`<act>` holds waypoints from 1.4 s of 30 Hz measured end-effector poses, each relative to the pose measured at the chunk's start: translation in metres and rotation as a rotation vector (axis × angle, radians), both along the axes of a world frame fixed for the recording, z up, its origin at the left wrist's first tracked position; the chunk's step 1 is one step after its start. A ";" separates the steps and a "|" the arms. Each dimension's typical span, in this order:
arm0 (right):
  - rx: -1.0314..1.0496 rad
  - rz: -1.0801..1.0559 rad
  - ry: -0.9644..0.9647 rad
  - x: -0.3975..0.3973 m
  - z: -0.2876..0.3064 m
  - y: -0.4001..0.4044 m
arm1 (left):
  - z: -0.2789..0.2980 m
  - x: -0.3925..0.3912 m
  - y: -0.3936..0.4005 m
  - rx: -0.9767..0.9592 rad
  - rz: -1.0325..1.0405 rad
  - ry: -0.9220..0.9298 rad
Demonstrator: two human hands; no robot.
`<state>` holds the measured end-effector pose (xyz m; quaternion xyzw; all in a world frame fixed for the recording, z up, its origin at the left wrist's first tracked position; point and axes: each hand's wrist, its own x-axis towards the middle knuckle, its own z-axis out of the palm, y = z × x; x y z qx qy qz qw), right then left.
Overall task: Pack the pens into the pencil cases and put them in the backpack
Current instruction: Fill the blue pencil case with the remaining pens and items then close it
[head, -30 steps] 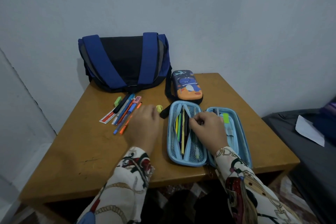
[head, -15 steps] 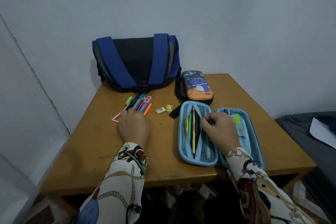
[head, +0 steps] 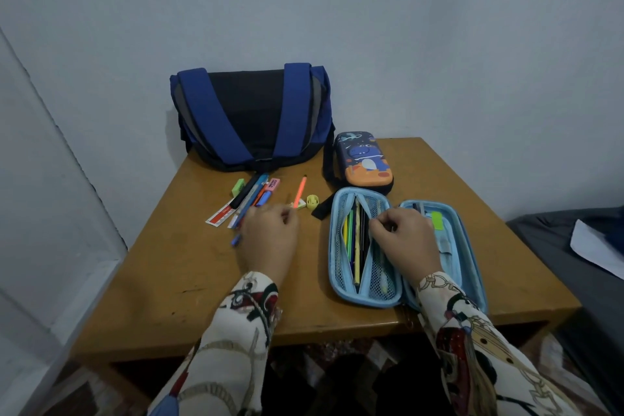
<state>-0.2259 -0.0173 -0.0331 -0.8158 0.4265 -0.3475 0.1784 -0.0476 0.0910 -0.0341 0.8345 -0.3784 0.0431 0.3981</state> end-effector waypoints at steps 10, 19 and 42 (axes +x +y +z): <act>-0.022 0.011 -0.008 0.000 -0.004 -0.005 | 0.033 -0.062 -0.007 0.196 -0.316 0.268; -0.012 0.009 -0.044 0.000 -0.009 -0.008 | 0.023 -0.075 -0.031 0.261 -0.280 0.096; 0.006 0.028 -0.062 0.000 -0.008 -0.008 | -0.014 -0.046 -0.021 0.154 -0.674 0.033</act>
